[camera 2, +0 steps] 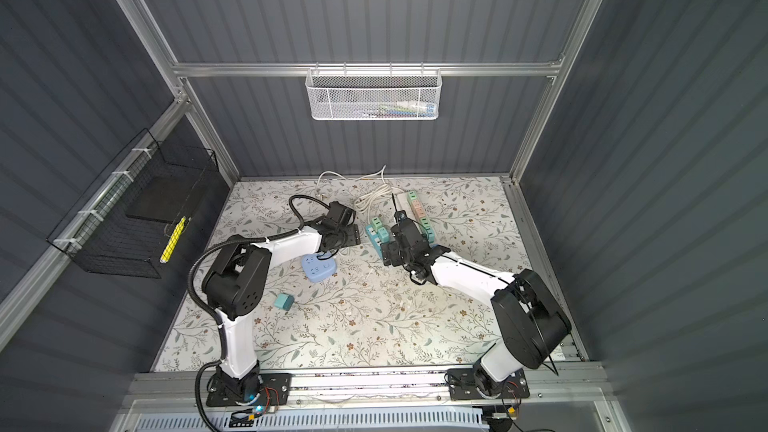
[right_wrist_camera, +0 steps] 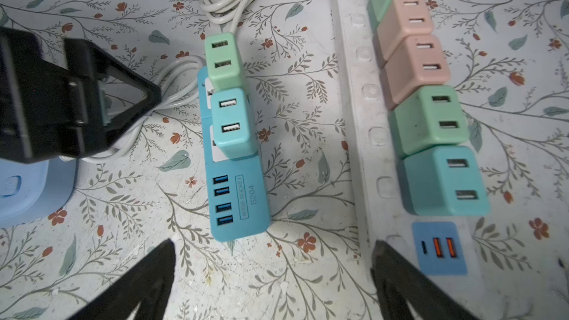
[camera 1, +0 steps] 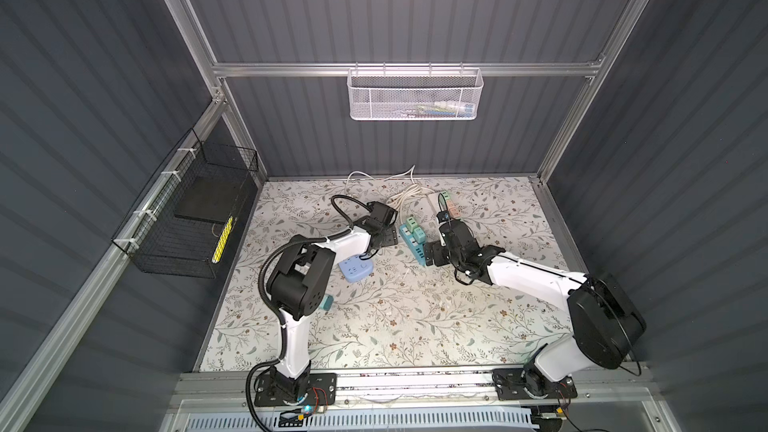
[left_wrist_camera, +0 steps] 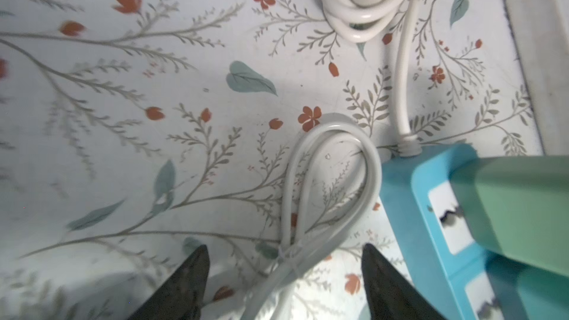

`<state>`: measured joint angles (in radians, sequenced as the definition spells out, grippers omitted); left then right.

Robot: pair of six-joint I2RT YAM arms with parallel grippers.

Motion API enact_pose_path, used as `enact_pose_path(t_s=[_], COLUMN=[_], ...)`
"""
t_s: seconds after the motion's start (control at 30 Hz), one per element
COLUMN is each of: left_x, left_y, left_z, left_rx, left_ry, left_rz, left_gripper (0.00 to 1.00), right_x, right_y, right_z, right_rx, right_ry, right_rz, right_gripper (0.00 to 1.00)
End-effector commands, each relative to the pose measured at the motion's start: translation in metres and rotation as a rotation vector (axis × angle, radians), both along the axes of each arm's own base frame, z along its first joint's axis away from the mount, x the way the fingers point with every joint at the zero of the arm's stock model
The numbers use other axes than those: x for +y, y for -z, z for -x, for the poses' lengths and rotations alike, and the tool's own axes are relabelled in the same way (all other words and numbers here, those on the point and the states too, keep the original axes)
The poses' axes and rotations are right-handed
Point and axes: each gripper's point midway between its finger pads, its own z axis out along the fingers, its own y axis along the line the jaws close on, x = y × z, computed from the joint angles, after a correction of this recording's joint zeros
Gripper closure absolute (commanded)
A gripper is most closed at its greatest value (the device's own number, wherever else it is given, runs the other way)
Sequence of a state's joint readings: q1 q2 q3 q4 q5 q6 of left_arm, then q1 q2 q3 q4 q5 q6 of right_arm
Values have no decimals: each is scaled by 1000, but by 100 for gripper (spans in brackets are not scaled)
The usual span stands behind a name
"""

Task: Insert the plug
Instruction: 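Lower the left gripper onto the small teal cube plug and grasp it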

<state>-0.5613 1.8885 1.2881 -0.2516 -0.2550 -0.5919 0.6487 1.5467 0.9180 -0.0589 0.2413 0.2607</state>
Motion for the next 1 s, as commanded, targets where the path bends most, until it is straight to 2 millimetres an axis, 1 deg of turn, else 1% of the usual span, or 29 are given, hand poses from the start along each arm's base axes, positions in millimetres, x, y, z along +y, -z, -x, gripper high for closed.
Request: enact_pose_path(t_s=[0.0, 0.03, 0.1, 0.13, 0.17, 0.23, 0.3, 0.33, 0.37, 0.43, 0.5, 0.57, 0.63, 0.67, 0.73, 0.83, 0.97], left_x=[37, 55, 91, 110, 125, 150, 167, 172, 174, 172, 173, 171, 160, 159, 157, 153, 156], left_y=[-59, -63, -64, -60, -56, -46, -42, -39, -36, -26, -19, -11, 1, 6, 15, 22, 27], left_z=[19, 31, 59, 79, 95, 130, 154, 164, 171, 183, 190, 191, 192, 195, 195, 193, 193], left_rx=[-76, -61, 6, 55, 98, 180, 248, 283, 307, 376, 430, 469, 526, 553, 580, 591, 590], left_ry=[-104, -179, -328, -414, -492, -612, -713, -752, -780, -820, -862, -880, -879, -890, -878, -878, -898], left_rz=[-31, -47, -59, -66, -60, -46, -8, 24, 41, 98, 127, 165, 213, 209, 201, 219, 208], left_gripper=[14, 14, 13, 13, 14, 15, 17, 17, 17, 16, 16, 15, 16, 16, 16, 18, 19], right_x=[-2, -2, 0, 0, 1, 2, 2, 3, 3, 4, 3, 3, 3, 3, 2, 1, 2], right_y=[-6, -5, -4, -4, -4, -5, -4, -4, -5, -4, -4, -2, -3, -4, -5, -5, -3], right_z=[2, 2, 3, 3, 3, 3, 4, 4, 3, 4, 4, 4, 4, 4, 4, 3, 3], right_rx=[-13, -11, -6, -4, -4, -3, -2, -2, -2, -1, -1, 2, 0, -2, -8, -10, -4], right_ry=[0, -2, -6, -8, -9, -12, -15, -17, -17, -18, -16, -15, -15, -15, -12, -10, -12], right_rz=[1, -1, -3, -6, -6, -10, -13, -15, -16, -18, -15, -12, -11, -10, -7, -6, -2], right_gripper=[1, 1, 1, 1, 1, 1, 1, 1, 1, 1, 1, 1, 1, 1, 1, 1, 1])
